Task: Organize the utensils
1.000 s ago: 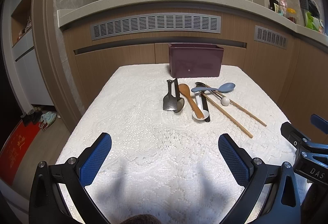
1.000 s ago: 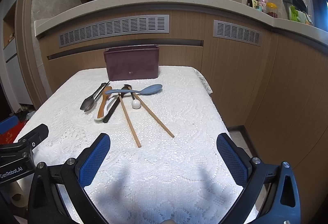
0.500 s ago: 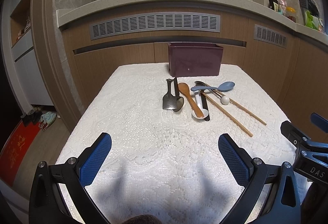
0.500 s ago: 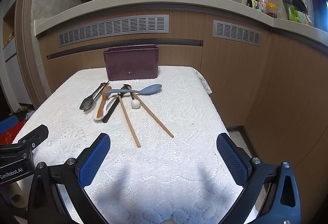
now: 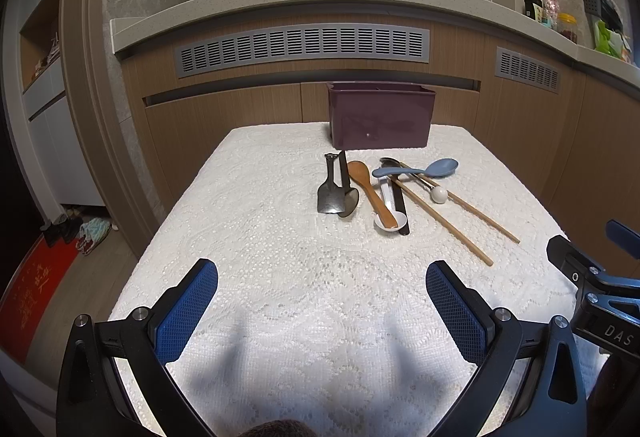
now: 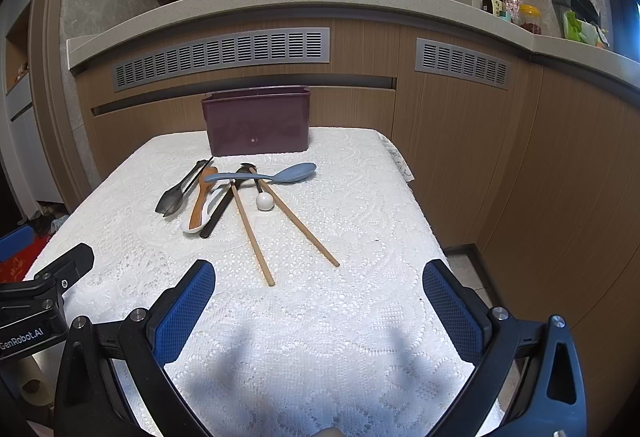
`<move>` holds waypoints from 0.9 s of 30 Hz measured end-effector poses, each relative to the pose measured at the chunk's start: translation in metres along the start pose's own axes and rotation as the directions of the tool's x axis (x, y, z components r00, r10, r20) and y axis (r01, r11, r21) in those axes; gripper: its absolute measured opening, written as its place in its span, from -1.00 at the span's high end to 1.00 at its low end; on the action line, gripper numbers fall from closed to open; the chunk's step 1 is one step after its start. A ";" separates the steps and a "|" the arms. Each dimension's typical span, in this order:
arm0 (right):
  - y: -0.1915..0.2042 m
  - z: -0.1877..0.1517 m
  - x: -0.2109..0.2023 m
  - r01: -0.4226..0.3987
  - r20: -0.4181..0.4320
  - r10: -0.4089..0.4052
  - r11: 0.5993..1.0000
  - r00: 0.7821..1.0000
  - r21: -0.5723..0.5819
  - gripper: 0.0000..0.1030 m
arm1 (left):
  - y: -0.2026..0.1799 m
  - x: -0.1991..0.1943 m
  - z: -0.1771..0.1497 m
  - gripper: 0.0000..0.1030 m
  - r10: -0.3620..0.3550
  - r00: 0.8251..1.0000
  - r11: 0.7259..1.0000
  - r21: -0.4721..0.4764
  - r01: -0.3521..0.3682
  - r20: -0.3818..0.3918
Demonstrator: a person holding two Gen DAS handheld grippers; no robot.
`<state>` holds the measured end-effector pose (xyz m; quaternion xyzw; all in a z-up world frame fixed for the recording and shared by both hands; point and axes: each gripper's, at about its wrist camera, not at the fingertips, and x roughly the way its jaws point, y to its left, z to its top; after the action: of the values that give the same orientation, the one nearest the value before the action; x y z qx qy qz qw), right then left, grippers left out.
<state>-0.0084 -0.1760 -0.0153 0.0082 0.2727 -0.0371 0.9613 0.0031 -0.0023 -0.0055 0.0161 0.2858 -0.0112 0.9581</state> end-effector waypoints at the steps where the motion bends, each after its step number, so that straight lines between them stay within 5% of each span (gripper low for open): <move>1: 0.000 0.000 0.000 0.000 0.000 0.000 1.000 1.000 0.000 -1.00 | 0.000 0.000 0.000 -1.00 0.001 1.000 1.000 0.000 -0.001 0.000; 27: 0.000 0.002 -0.002 0.003 0.011 -0.003 1.000 1.000 -0.004 -1.00 | 0.001 -0.004 -0.001 -1.00 0.004 1.000 1.000 0.004 -0.004 0.000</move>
<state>-0.0088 -0.1758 -0.0124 0.0059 0.2676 -0.0381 0.9628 -0.0013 -0.0014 -0.0043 0.0186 0.2856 -0.0098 0.9581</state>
